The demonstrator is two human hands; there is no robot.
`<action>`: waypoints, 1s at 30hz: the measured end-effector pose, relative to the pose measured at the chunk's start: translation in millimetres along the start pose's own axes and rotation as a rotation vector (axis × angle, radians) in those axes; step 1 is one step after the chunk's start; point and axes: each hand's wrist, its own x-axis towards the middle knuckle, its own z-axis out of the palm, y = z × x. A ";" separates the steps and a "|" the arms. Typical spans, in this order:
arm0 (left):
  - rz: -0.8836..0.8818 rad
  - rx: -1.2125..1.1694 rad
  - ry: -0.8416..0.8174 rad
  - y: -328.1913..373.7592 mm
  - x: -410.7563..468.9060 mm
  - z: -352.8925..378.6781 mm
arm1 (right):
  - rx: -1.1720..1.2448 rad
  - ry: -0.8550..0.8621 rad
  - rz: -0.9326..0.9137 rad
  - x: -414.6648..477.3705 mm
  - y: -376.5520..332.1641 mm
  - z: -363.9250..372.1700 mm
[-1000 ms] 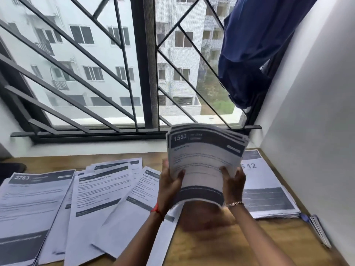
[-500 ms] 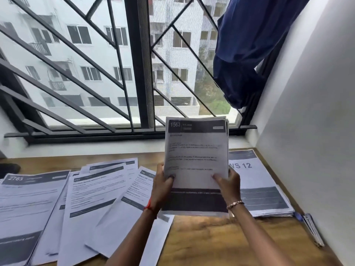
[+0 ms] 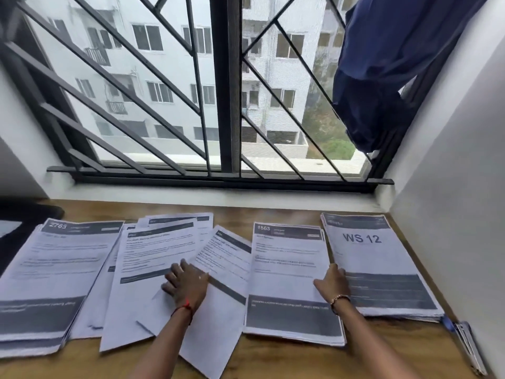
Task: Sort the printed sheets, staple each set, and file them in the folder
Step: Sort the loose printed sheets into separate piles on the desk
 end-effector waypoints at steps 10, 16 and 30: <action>0.041 -0.176 -0.105 -37.2 16.2 -27.5 | -0.075 0.095 -0.238 -34.5 -63.4 44.8; 0.079 -0.460 -0.020 -60.8 32.6 -74.8 | 0.108 0.029 -0.461 -70.9 -123.5 80.4; -0.118 -0.172 0.025 -139.4 62.7 -86.1 | -0.105 -0.229 -0.376 -101.8 -180.5 149.8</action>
